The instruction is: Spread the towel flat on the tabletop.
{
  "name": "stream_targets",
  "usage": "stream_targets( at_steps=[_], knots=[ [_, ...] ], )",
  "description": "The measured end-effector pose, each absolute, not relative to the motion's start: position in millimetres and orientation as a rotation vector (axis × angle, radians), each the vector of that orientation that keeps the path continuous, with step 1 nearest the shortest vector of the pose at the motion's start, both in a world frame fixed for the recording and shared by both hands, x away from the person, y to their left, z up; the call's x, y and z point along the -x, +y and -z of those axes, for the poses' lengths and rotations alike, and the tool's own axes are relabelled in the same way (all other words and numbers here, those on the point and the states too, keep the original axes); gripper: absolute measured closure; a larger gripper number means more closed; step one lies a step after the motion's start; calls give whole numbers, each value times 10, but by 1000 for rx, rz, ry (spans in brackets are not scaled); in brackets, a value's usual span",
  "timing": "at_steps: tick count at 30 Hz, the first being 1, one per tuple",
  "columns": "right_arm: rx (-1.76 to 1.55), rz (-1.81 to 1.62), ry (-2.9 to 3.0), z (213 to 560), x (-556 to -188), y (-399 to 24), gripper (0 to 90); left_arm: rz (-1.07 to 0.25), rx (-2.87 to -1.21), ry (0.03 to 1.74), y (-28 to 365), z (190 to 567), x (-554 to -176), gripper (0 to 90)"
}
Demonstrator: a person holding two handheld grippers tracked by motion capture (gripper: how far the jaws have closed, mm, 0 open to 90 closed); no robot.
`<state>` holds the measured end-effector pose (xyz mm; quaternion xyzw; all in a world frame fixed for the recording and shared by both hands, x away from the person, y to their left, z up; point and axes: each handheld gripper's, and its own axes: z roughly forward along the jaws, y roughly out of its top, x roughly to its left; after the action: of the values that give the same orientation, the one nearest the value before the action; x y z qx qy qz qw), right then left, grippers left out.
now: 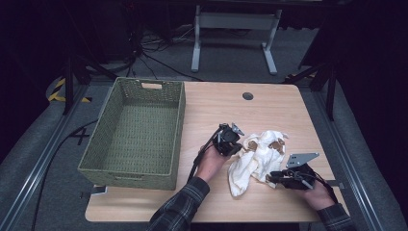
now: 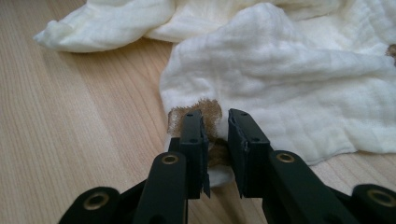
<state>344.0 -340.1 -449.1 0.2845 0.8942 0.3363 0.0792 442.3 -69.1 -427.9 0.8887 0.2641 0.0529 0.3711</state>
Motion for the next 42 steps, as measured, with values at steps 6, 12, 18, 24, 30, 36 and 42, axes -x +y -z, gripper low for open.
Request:
stream_targets(
  at_steps=[6, 12, 18, 24, 30, 36, 42],
  knots=[
    [-853, -1004, 2676, 4490, -3440, -3399, 770, -164, -2249, 710, -634, 4199, -4496, 897],
    [-852, -1003, 2677, 4489, -3439, -3399, 770, -182, -2214, 740, -582, 4141, -4560, 897],
    [-848, -997, 2677, 4488, -3439, -3398, 770, -212, -2190, 777, -535, 4092, -4649, 897],
    [-847, -999, 2680, 4488, -3443, -3400, 771, -231, -2154, 845, -489, 4079, -4752, 897],
    [-845, -996, 2680, 4487, -3440, -3399, 771, -283, -2133, 899, -417, 4069, -4869, 897],
    [-845, -995, 2680, 4487, -3440, -3398, 771, -334, -2134, 965, -372, 4155, -4971, 893],
    [-846, -997, 2682, 4485, -3441, -3398, 771, -326, -2128, 972, -360, 4176, -4955, 871]
  ],
)
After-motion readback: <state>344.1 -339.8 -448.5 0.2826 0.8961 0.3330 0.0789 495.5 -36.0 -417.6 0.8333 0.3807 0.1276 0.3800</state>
